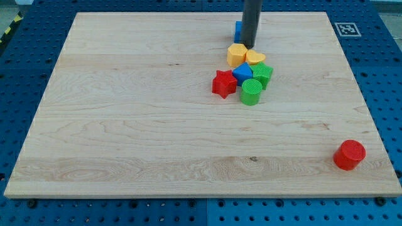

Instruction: Push the yellow hexagon to the right of the yellow heart

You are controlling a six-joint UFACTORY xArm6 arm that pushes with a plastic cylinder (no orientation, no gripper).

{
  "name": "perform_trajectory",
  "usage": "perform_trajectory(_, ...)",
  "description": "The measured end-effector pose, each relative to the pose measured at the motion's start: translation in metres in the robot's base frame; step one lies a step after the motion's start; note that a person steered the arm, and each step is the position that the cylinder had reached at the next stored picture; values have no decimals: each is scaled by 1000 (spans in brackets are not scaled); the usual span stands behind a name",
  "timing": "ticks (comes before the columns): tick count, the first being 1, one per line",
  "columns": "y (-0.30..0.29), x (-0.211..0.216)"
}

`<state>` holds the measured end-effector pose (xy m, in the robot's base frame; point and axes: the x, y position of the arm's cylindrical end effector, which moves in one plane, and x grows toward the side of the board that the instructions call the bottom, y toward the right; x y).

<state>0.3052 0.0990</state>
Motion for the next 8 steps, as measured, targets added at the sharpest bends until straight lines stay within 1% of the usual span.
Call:
perform_trajectory(2,-95,5)
perform_trajectory(3,-99,44)
perform_trajectory(4,-71,55)
perform_trajectory(6,13,17)
perform_trajectory(7,12,3)
perform_trajectory(8,11,-21)
